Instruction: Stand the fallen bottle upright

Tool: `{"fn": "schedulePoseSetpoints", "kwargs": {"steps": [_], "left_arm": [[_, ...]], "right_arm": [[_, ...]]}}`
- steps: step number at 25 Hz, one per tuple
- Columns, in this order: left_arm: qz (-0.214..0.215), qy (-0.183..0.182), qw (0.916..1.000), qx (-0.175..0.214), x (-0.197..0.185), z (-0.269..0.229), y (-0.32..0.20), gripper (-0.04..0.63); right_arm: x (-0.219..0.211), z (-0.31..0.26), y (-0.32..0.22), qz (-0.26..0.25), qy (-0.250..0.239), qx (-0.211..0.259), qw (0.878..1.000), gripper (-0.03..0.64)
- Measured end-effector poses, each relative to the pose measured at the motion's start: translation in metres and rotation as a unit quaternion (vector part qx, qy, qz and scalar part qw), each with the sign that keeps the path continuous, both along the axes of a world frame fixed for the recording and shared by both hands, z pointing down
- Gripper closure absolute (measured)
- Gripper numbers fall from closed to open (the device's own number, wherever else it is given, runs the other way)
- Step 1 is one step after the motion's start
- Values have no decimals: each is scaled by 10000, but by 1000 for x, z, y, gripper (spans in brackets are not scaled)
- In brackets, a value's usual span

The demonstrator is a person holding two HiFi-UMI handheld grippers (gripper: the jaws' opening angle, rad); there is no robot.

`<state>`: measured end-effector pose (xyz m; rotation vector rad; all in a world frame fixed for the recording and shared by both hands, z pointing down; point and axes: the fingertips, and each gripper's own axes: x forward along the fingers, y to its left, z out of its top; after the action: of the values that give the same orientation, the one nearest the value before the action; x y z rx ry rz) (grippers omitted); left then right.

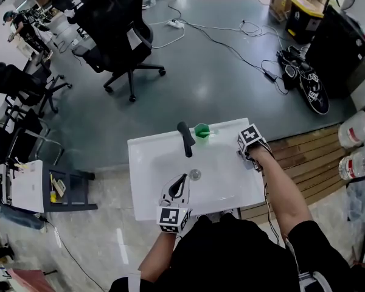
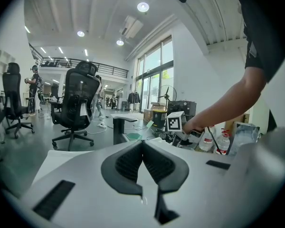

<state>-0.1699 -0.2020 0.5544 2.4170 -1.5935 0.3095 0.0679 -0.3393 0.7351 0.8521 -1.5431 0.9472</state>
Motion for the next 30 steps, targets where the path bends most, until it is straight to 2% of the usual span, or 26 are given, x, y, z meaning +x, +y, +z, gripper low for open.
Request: {"fn": "schedulePoseSetpoints", "kwargs": {"steps": [10,19,24,30], "left_arm": [[-23,-7,10000,36,-1,-2,0,578],[52,-33,10000,-25,6,3,-2,578],[175,-47,9998,-20,13,3,-3,578],[207,-53,9998,-19,19,-2,-7,578]], "right_arm": [[4,-9,-2,-164,-287,711,9969,331],[21,-40,0,-39,-585,1631,9849,334],[25,-67,8,42,-784,2232,9716,337],[22,-101,11,89,-1197,3011,9460,341]]}}
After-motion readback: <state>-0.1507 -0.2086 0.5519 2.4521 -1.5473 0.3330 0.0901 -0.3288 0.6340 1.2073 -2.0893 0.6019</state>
